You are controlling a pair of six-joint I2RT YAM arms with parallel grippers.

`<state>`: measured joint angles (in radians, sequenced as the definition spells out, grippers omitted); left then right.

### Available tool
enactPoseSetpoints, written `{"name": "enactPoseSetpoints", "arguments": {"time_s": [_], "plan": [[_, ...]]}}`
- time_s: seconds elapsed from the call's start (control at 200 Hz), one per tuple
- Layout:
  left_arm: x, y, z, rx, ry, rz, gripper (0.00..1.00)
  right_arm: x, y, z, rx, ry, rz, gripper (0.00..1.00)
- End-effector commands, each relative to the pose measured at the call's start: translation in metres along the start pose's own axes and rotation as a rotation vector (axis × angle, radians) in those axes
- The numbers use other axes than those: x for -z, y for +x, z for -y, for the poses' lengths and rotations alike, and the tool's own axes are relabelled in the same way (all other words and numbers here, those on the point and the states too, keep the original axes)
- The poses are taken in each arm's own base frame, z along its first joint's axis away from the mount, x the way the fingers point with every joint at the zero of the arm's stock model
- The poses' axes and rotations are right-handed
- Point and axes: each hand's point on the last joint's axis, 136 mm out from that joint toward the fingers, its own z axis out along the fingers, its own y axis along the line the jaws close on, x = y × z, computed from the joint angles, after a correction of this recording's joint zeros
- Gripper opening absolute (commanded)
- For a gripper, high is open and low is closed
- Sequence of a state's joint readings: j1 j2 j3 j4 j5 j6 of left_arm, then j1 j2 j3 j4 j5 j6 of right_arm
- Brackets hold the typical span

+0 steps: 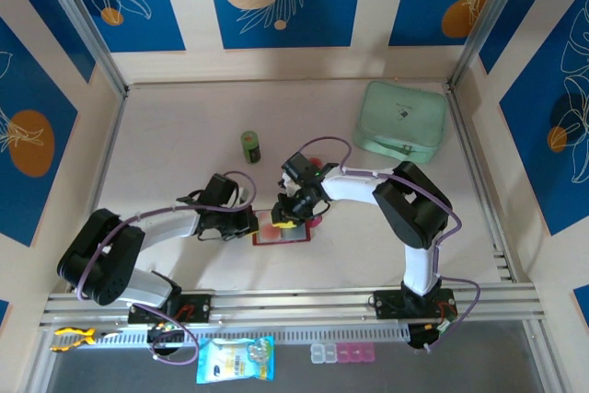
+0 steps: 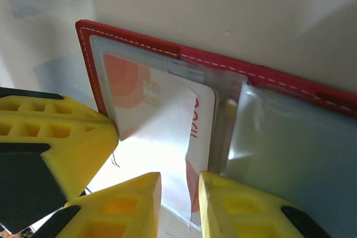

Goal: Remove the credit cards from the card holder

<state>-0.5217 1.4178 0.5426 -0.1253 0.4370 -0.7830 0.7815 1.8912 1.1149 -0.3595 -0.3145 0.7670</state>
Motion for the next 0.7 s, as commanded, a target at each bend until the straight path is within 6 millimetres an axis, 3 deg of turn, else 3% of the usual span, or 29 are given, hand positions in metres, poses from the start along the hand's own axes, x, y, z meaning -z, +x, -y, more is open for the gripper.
{"name": "enactPoseSetpoints", "arguments": {"time_s": [0.0, 0.475, 0.695], "plan": [[-0.002, 0.006, -0.014, 0.02, -0.041, -0.026, 0.0, -0.005, 0.003, -0.01, 0.021, -0.03, -0.033, 0.23], [-0.003, 0.005, -0.014, 0.024, -0.039, -0.03, 0.0, -0.009, 0.006, -0.011, 0.02, -0.049, -0.058, 0.2], [-0.003, 0.006, -0.014, 0.026, -0.039, -0.031, 0.0, -0.004, 0.007, 0.009, 0.011, 0.08, -0.049, 0.21]]}}
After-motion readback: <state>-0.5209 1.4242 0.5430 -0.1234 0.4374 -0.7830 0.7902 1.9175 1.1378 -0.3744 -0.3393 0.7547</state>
